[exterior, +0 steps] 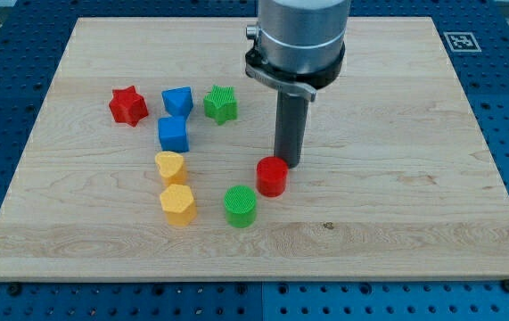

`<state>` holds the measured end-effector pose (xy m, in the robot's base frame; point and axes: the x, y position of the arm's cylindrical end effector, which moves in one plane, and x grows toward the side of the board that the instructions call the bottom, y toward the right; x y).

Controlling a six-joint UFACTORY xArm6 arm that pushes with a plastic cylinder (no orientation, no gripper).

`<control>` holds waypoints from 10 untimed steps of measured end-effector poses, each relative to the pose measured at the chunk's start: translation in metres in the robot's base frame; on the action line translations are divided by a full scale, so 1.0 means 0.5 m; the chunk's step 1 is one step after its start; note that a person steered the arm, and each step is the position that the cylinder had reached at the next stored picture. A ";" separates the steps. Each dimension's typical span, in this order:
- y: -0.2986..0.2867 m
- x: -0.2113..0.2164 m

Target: Push the red circle top right to the green circle

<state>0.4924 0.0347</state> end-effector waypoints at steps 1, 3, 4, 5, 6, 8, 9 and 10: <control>0.006 0.008; 0.096 0.050; 0.095 0.095; 0.080 0.132; 0.079 0.133; 0.040 0.133; 0.030 0.133; 0.030 0.133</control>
<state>0.5588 0.0498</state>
